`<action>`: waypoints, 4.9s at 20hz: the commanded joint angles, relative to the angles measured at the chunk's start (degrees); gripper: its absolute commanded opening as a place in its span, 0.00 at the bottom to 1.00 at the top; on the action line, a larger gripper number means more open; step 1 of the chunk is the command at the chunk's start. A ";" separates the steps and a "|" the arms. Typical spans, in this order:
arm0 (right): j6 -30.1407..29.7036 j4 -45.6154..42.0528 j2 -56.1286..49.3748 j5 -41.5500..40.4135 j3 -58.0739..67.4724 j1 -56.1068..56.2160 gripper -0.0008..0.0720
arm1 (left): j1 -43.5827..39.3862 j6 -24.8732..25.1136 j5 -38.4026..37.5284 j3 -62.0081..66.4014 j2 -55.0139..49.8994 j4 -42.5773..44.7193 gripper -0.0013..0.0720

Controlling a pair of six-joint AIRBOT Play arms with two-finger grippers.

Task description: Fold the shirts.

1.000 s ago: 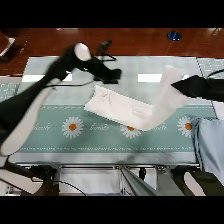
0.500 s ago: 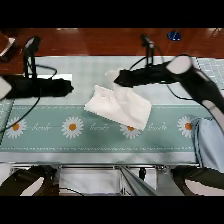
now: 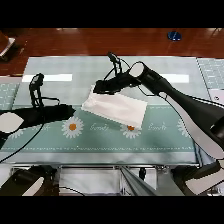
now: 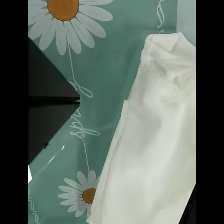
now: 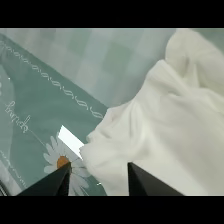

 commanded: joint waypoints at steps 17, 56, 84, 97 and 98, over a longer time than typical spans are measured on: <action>6.08 -2.56 42.77 -13.18 -63.54 -32.70 0.58 | -0.02 -0.15 3.65 -1.79 -0.33 -0.76 0.04; 12.70 -16.72 28.65 44.59 17.97 -62.79 0.04 | -0.02 -0.09 3.10 -1.79 -0.33 -1.60 0.05; 17.73 -8.96 46.49 24.11 -9.92 -76.65 0.51 | 2.05 3.58 18.51 18.95 -6.84 -1.57 0.04; 17.27 -51.06 26.16 12.37 -18.86 -22.43 0.04 | -0.35 7.72 -5.92 29.35 -26.25 8.15 0.04; 17.25 -51.12 25.09 13.29 -18.88 -22.43 0.04 | -0.35 7.72 -5.77 29.35 -26.60 8.15 0.04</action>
